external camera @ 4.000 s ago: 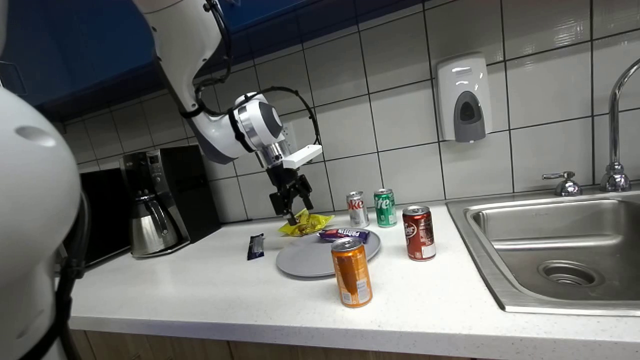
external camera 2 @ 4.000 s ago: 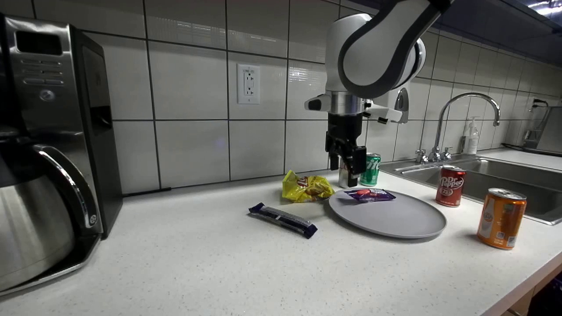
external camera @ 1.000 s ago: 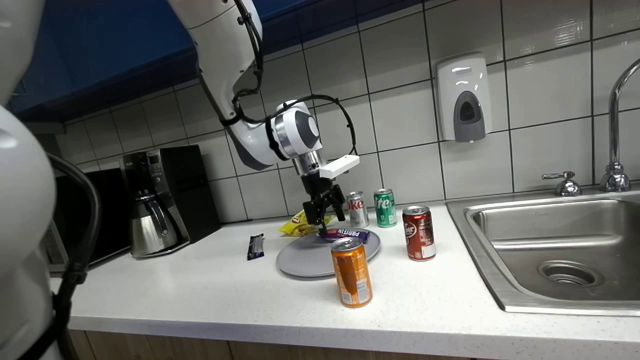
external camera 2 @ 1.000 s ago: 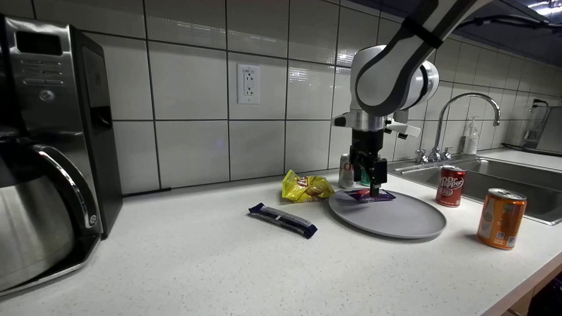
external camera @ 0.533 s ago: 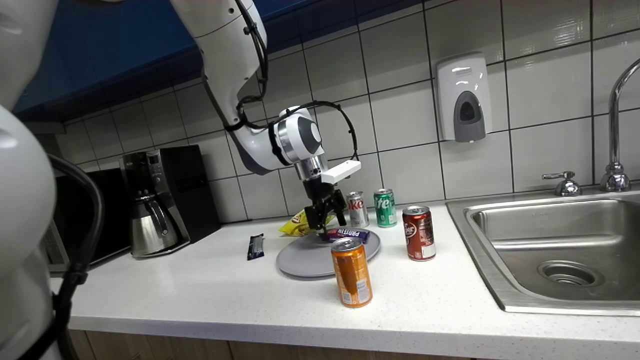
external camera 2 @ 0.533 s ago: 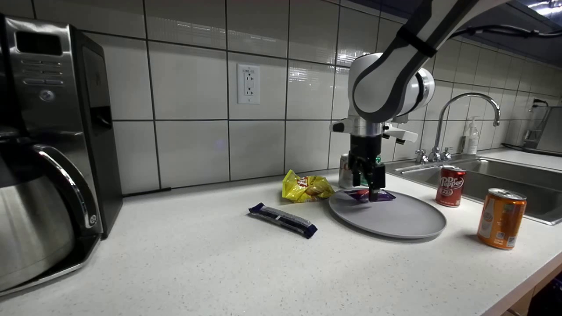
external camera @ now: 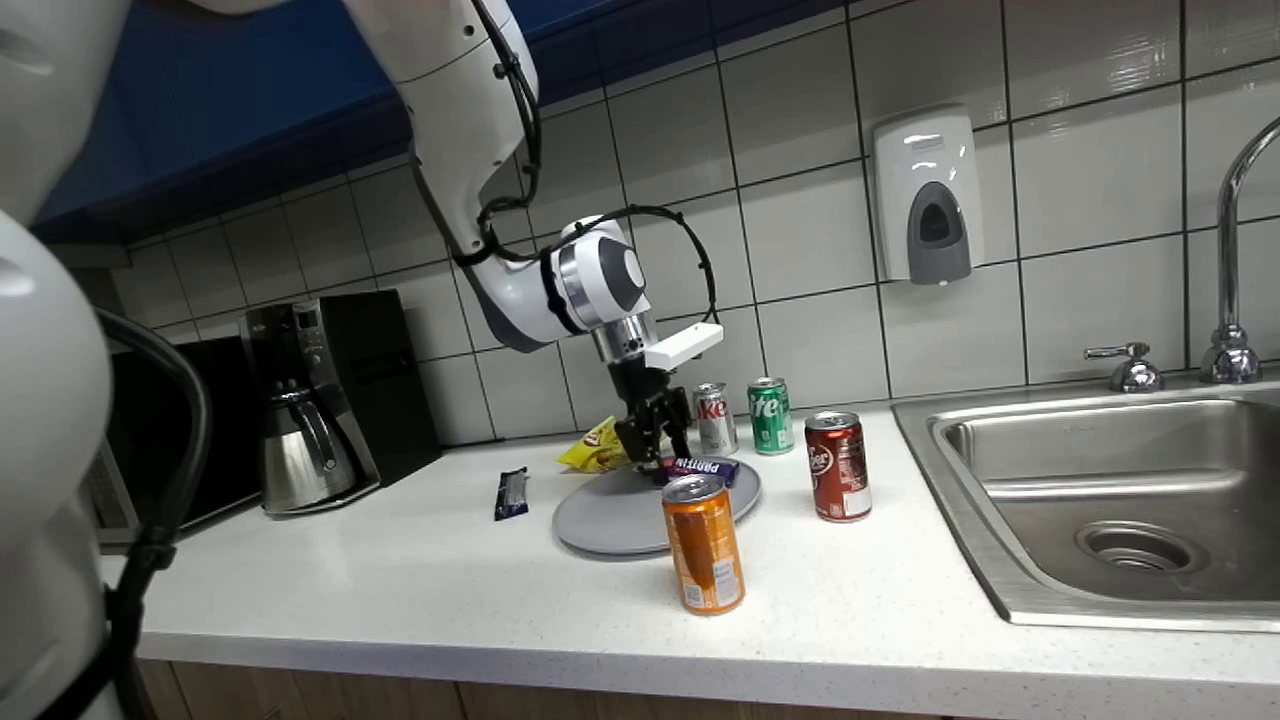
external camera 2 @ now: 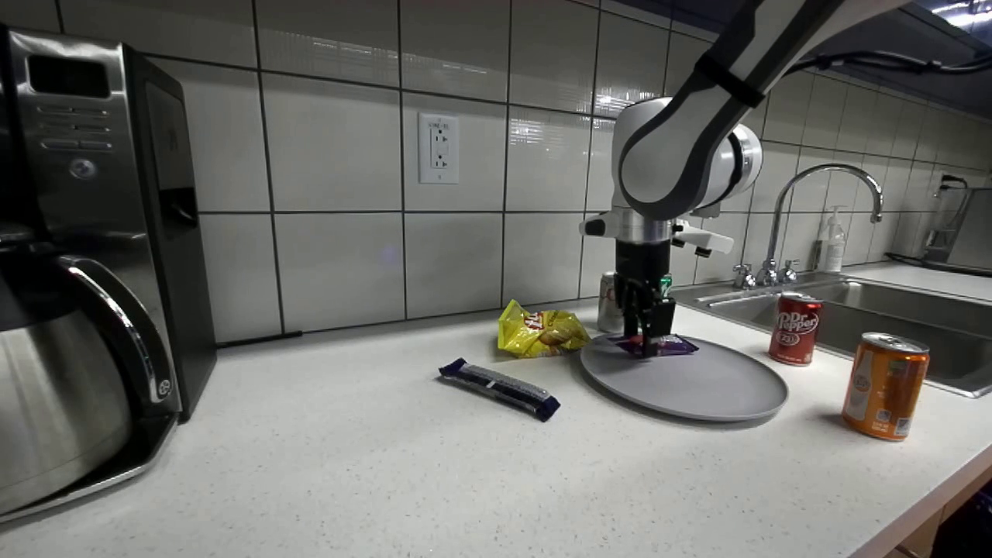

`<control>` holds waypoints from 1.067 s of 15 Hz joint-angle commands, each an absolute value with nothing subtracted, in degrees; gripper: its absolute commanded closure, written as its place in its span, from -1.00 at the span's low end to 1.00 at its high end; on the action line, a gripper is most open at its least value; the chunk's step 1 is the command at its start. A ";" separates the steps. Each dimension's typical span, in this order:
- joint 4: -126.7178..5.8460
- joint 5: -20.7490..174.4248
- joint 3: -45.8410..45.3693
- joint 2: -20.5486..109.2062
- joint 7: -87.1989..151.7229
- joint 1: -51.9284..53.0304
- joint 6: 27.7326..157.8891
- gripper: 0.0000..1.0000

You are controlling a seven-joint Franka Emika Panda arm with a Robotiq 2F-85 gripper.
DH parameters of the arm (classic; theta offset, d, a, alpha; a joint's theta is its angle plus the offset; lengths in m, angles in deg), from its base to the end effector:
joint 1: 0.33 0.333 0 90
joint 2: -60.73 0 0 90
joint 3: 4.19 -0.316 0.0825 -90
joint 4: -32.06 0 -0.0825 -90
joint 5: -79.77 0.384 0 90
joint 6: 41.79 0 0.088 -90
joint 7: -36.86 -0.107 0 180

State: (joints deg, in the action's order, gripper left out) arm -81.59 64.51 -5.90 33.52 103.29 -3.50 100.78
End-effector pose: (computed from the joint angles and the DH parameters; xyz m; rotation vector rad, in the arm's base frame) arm 0.6151 -0.0150 0.2263 2.3497 1.8613 -0.0882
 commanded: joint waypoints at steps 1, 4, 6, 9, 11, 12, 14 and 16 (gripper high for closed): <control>-80.06 65.40 -6.99 33.32 105.38 -4.73 99.12 0.33; -80.15 65.34 -6.99 33.47 105.30 -4.66 99.16 0.80; -80.39 65.29 -7.05 33.73 105.25 -4.58 99.32 0.94; -80.66 65.11 -7.12 34.05 105.02 -4.34 99.40 0.94; -81.03 65.01 -7.24 34.37 104.59 -4.04 99.61 0.92; -81.23 65.10 -7.40 34.54 104.45 -3.96 99.72 0.92; -81.76 65.09 -7.69 34.99 103.84 -3.61 100.06 0.92; -82.27 65.01 -7.95 35.43 103.36 -3.16 100.36 0.93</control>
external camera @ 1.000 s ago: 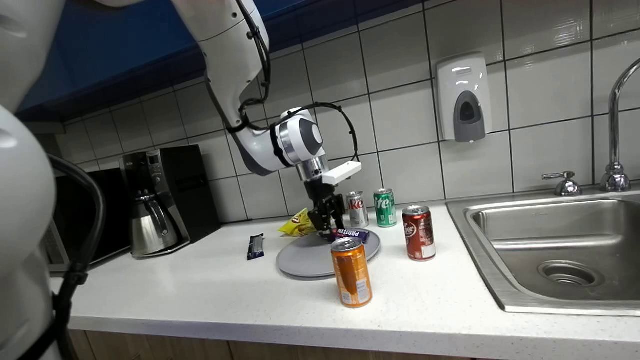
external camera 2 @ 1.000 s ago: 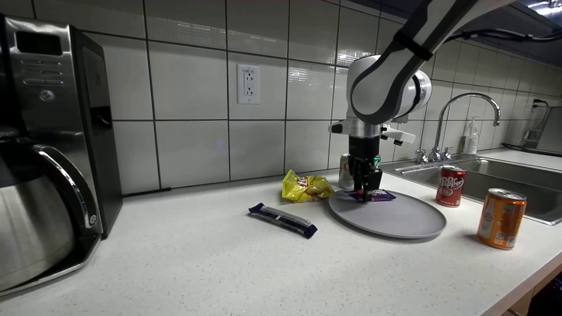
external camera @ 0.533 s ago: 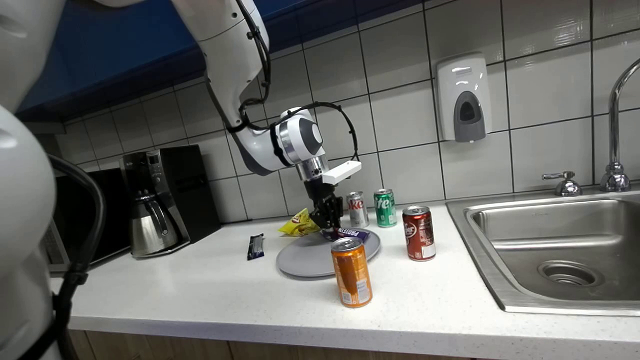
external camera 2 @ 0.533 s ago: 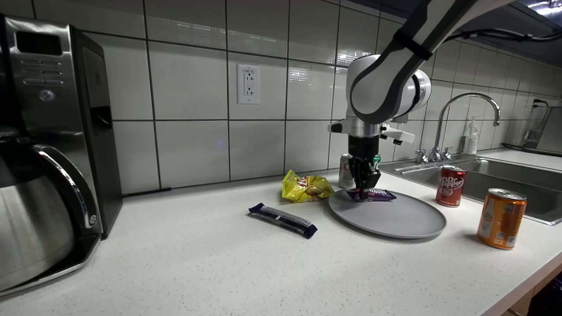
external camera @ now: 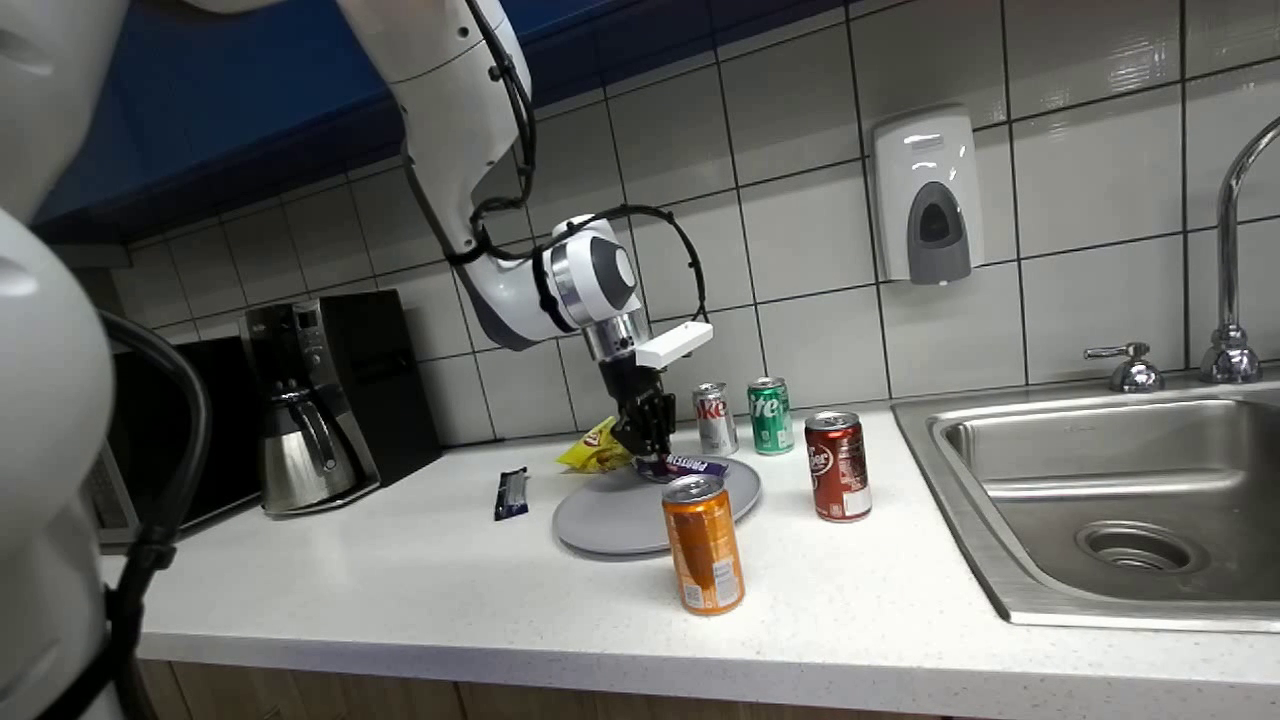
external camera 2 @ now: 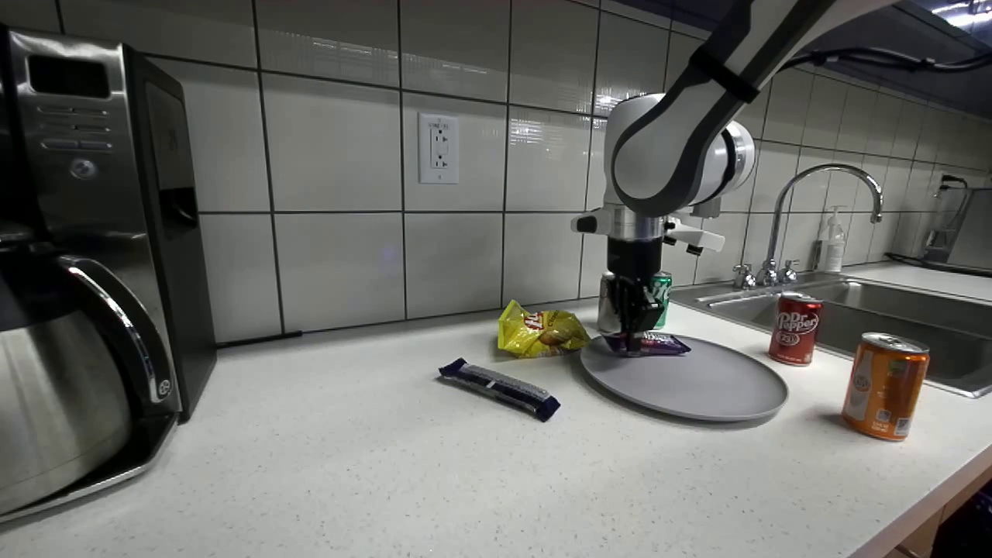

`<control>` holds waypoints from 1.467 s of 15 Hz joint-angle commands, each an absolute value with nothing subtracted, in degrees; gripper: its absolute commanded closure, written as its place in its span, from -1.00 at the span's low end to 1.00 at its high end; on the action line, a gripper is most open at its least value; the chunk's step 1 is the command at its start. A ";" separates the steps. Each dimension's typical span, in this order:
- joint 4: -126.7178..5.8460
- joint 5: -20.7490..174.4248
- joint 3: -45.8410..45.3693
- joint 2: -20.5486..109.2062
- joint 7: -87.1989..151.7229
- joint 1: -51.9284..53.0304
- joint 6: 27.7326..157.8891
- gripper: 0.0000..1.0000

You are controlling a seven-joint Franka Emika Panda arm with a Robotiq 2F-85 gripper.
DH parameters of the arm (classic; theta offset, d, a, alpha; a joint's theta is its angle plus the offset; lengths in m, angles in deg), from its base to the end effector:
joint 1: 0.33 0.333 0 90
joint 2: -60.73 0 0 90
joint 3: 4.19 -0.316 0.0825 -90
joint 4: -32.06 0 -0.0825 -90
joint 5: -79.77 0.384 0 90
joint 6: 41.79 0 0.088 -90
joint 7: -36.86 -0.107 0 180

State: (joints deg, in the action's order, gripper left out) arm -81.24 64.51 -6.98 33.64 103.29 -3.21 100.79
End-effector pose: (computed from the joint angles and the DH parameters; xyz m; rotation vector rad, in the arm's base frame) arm 0.6177 -0.0007 0.2302 2.3309 1.8864 -0.0677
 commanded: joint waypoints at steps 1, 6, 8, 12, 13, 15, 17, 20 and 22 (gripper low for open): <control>-82.45 64.99 -8.14 35.60 103.17 -2.99 100.50 0.92; -82.74 64.58 -8.93 36.19 102.28 -1.51 100.73 0.92; -82.53 64.40 -9.11 36.25 102.11 -0.78 100.63 0.92; -82.06 64.01 -9.48 36.43 101.77 0.68 100.52 0.92; -82.05 64.05 -9.57 36.56 101.63 1.01 100.55 0.92; -82.35 63.92 -9.64 37.09 101.31 1.64 100.75 0.92; -82.68 63.75 -9.80 37.53 101.15 2.17 101.05 0.92; -83.24 63.40 -10.20 38.18 100.89 3.10 101.25 0.92; -83.30 63.03 -10.29 38.37 100.63 3.93 101.19 0.92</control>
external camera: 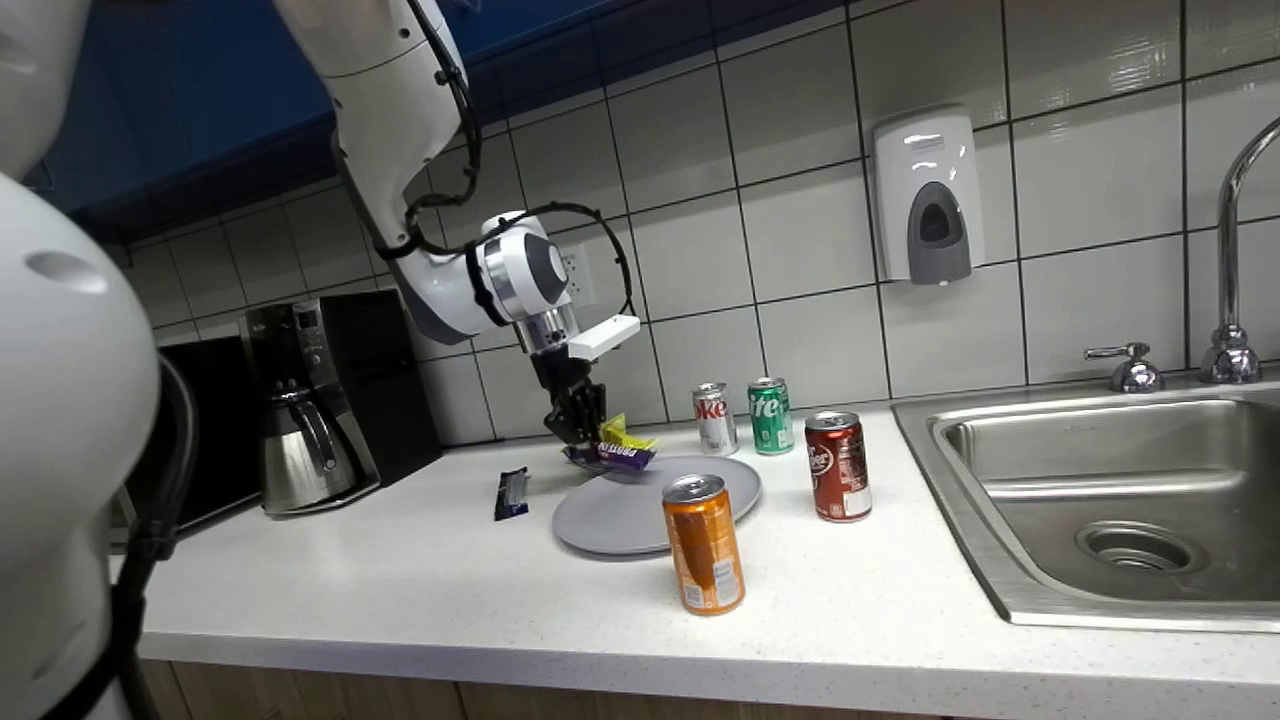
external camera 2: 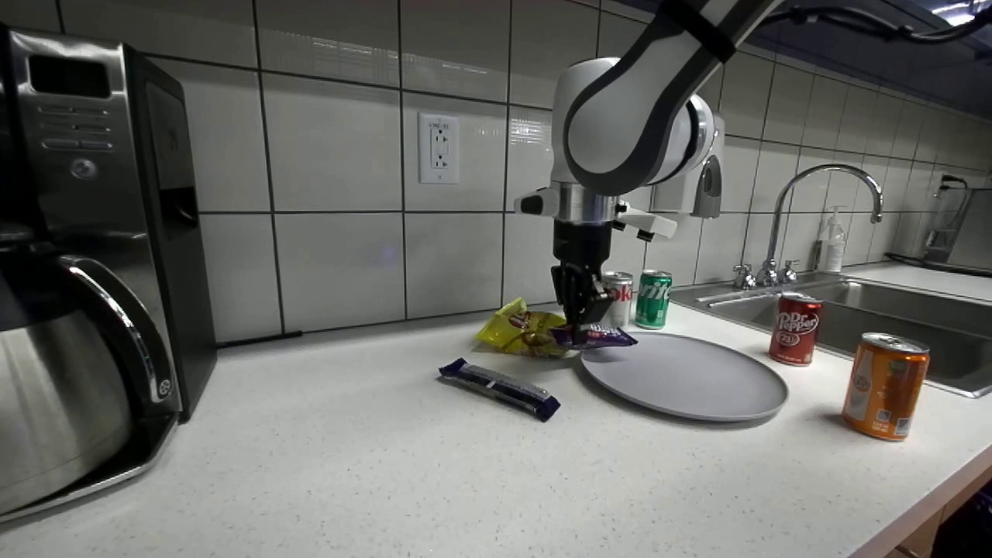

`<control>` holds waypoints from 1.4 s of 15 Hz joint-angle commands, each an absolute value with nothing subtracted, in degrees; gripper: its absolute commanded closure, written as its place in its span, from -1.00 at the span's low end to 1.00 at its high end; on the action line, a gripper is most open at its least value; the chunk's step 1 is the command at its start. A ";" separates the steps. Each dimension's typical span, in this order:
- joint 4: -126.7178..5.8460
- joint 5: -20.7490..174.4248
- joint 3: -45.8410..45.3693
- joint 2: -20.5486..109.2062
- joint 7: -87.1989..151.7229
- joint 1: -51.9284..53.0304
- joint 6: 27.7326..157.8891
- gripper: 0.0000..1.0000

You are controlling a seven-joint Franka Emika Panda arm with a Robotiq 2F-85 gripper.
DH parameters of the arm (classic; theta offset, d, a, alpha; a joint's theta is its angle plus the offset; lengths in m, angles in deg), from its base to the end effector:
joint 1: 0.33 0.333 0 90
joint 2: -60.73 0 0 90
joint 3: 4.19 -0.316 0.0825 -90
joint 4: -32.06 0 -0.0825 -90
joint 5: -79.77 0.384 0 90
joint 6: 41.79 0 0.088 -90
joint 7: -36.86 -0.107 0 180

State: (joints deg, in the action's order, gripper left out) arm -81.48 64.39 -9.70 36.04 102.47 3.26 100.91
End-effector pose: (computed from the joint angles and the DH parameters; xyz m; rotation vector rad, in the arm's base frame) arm 0.6127 0.0972 0.2555 2.1846 2.0368 0.0160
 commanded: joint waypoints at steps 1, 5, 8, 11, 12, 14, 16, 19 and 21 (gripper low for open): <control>-83.25 63.05 -10.40 38.39 100.72 4.22 101.09 0.92; -82.63 63.11 -10.69 38.03 99.77 5.66 100.80 0.92; -81.96 63.73 -11.04 37.47 97.95 6.15 100.44 0.92; -81.41 64.47 -11.69 37.07 97.19 6.00 100.29 0.92; -81.11 64.88 -11.97 36.96 96.93 5.86 100.03 0.92; -81.29 65.39 -12.37 36.85 96.84 5.62 100.62 0.92; -80.76 65.71 -12.61 36.59 96.83 5.71 100.36 0.92; -79.66 65.92 -12.97 35.99 96.71 5.90 100.07 0.92; -78.62 66.25 -13.24 35.40 96.68 5.87 99.75 0.92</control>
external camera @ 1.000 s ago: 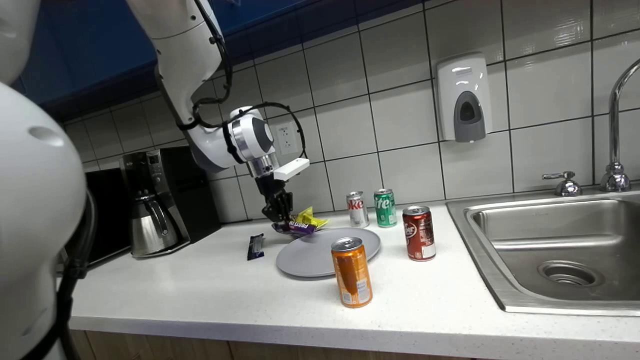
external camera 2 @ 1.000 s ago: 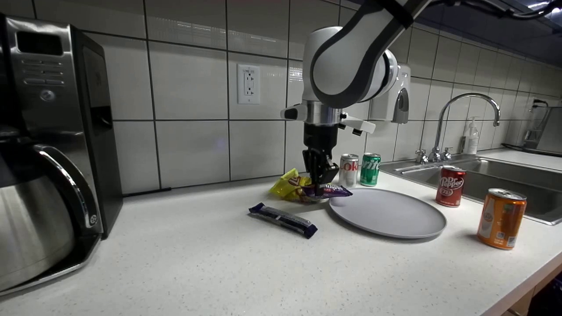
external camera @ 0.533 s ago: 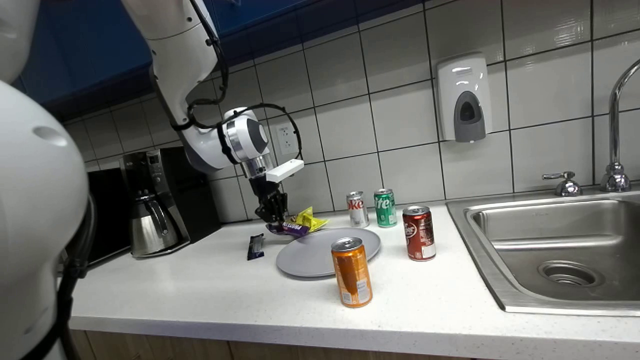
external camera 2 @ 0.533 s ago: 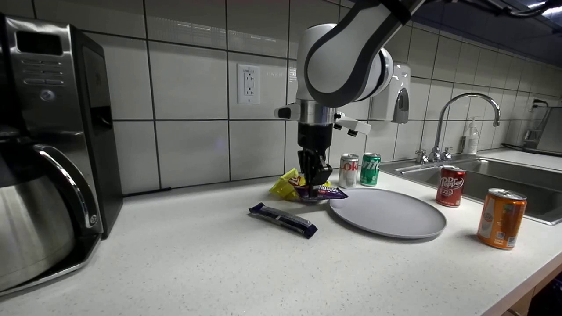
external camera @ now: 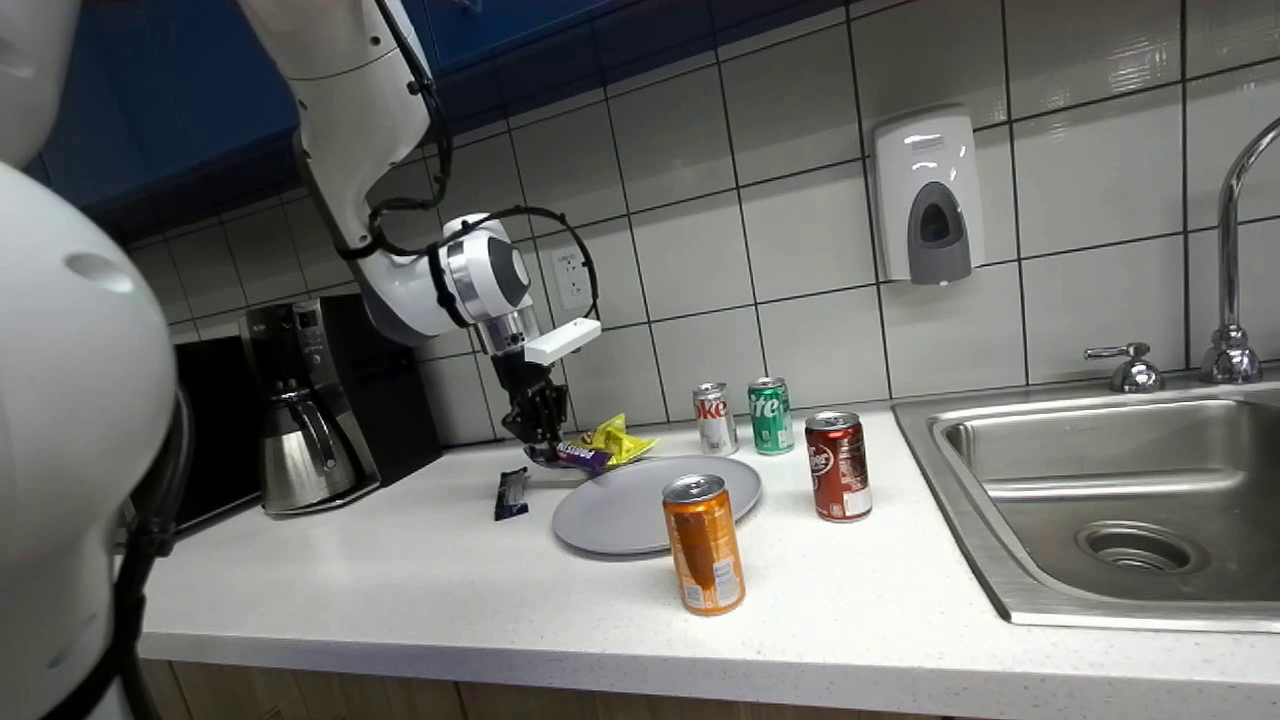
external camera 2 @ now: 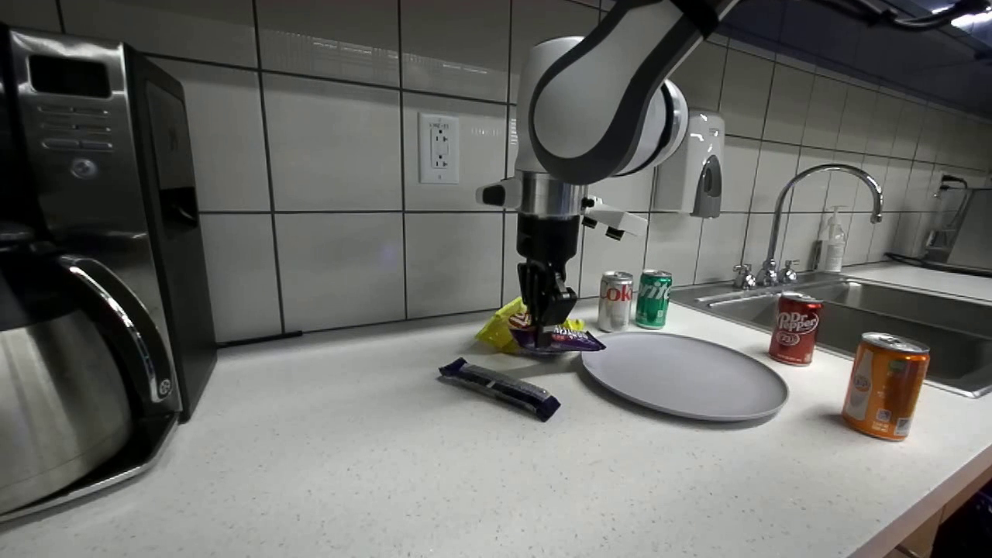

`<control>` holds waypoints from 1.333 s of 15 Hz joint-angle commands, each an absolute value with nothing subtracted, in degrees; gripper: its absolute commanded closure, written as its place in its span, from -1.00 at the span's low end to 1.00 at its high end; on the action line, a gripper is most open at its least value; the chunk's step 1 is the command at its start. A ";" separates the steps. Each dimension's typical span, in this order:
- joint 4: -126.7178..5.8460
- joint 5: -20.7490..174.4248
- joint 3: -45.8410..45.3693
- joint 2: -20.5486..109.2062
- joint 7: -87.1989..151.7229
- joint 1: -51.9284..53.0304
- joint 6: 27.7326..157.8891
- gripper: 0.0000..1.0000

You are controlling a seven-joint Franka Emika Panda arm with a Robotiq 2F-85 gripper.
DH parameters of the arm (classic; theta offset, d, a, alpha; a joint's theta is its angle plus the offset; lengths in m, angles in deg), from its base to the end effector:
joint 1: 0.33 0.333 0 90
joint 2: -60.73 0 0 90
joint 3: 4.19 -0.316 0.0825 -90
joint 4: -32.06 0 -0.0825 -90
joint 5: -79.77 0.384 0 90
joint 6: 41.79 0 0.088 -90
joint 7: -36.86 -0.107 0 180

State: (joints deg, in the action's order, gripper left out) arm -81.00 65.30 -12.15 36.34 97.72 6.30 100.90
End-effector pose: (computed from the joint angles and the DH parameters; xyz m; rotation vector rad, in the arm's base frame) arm 0.6041 0.1548 0.2635 2.2028 2.0428 0.0746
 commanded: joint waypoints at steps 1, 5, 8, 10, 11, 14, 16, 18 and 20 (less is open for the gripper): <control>-78.10 66.47 -13.36 35.07 96.61 5.86 99.67 0.92; -75.30 68.12 -13.89 33.05 96.59 5.92 98.92 0.92; -72.95 68.76 -14.29 31.22 96.56 6.17 98.22 0.92; -71.29 69.15 -14.62 29.95 96.53 6.35 97.63 0.92; -70.60 69.19 -14.74 29.39 96.48 6.46 97.39 0.92; -68.80 69.26 -15.07 28.06 96.47 6.71 96.43 0.92; -68.12 69.37 -15.24 27.55 96.56 6.78 96.22 0.92; -67.56 69.39 -15.36 27.06 96.54 6.86 95.98 0.92; -67.16 69.46 -15.49 26.76 96.59 6.80 95.78 0.92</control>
State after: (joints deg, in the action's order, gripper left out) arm -69.82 68.87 -14.82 27.81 97.53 6.85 98.27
